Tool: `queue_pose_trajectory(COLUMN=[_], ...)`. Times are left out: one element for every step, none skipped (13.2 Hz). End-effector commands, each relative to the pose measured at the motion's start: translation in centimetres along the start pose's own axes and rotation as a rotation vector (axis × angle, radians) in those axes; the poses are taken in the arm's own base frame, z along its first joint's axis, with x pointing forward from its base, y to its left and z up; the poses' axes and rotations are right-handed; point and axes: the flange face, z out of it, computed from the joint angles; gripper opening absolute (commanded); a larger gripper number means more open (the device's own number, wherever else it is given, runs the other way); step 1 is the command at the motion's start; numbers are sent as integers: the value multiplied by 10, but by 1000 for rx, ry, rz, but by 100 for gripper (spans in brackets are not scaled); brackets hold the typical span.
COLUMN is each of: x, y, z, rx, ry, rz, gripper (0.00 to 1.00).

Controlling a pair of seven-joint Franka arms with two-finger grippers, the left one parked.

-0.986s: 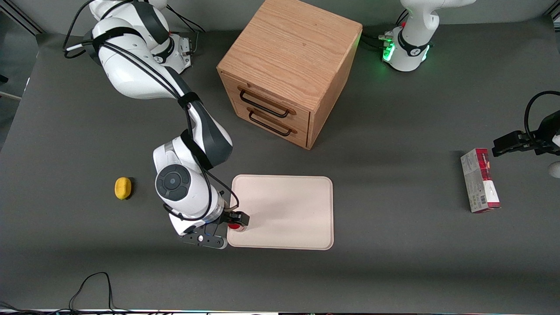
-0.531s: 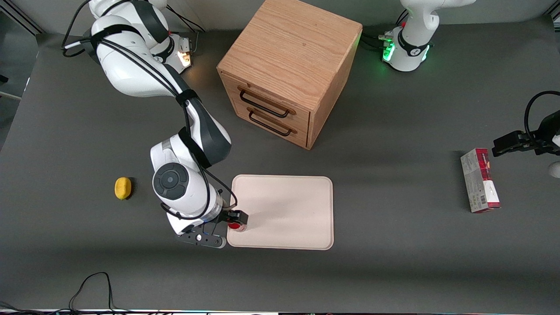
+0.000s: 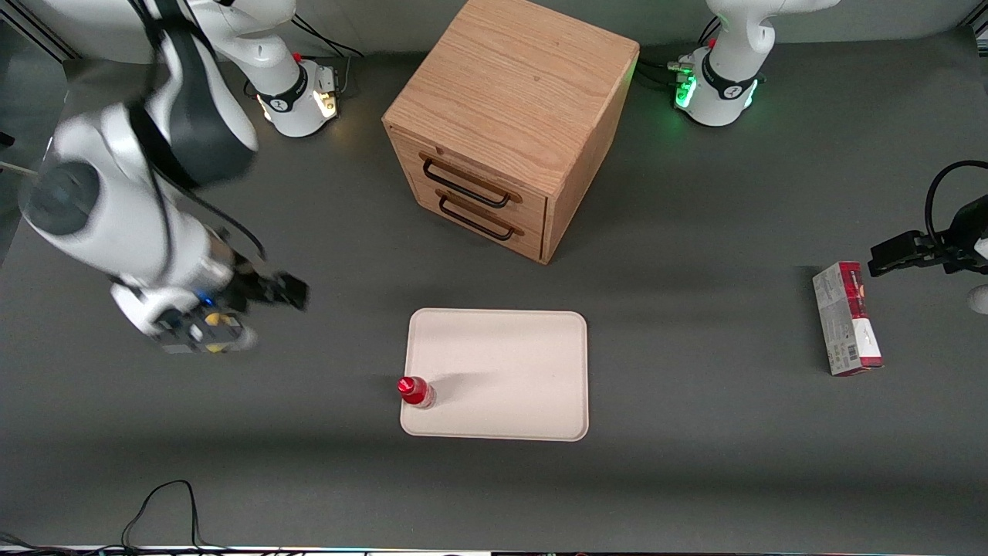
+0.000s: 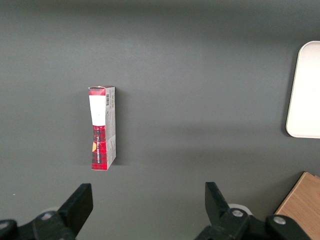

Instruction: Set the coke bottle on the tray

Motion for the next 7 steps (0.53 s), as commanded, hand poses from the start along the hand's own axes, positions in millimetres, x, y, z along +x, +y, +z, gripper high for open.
queue_pose_trajectory(x=[-79,-85,-88,-85,-83,-84,-84], y=[53,73,84,87,88,88,88], z=[-13,-16,-26,-38,-46,-49,-51], rx=[16,23,32,35,34,34,34], ry=[-29,-75,-86,-75,-82,-93,-93], rz=[-76,-79,-80,-83,-80,-81,-81], gripper=[100,100,100,100,100,100,100])
